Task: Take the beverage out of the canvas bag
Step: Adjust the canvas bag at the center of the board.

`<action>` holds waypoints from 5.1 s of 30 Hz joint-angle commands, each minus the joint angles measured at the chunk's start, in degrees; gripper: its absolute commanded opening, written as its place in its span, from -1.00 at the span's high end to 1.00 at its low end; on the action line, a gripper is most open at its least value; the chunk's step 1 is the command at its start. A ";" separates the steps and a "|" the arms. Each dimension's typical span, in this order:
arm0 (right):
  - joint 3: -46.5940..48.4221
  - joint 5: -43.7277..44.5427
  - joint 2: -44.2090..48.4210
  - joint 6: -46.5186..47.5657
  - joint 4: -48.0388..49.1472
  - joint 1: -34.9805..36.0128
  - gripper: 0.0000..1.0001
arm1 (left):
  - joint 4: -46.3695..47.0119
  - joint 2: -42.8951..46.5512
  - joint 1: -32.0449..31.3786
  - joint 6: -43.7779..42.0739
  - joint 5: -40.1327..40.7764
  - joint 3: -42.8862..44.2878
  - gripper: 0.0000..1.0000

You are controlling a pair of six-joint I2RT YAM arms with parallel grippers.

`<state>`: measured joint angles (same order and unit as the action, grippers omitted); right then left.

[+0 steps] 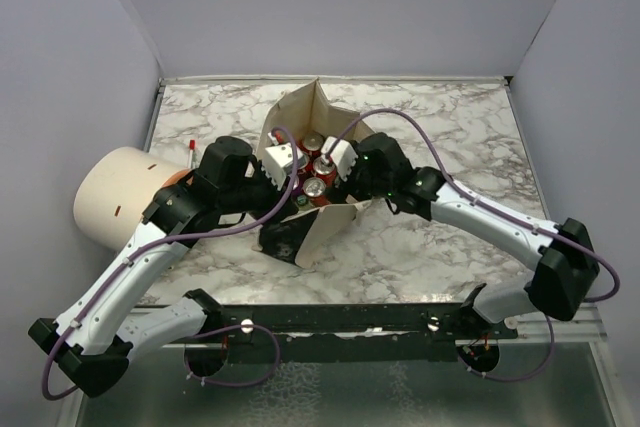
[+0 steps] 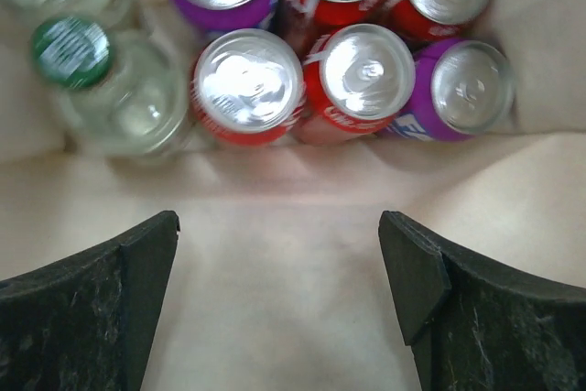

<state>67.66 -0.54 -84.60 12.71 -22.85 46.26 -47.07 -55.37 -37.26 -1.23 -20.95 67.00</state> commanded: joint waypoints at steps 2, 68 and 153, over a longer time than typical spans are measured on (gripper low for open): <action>-6.14 -13.81 5.37 16.74 -0.73 0.43 -0.88 | -6.50 0.31 -0.36 -2.19 2.44 -0.16 0.52; 2.27 -16.56 -10.13 10.17 16.26 -2.87 -0.95 | 19.10 -8.35 15.32 9.05 10.57 9.59 -0.24; 23.05 -6.67 -25.97 -6.79 4.40 -1.70 -0.24 | 26.79 -16.25 16.40 3.71 3.29 9.45 1.00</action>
<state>86.63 -9.43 -107.42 12.47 -14.41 44.29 -28.75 -73.21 -21.06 4.10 -15.55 75.29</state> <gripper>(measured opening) 0.643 0.019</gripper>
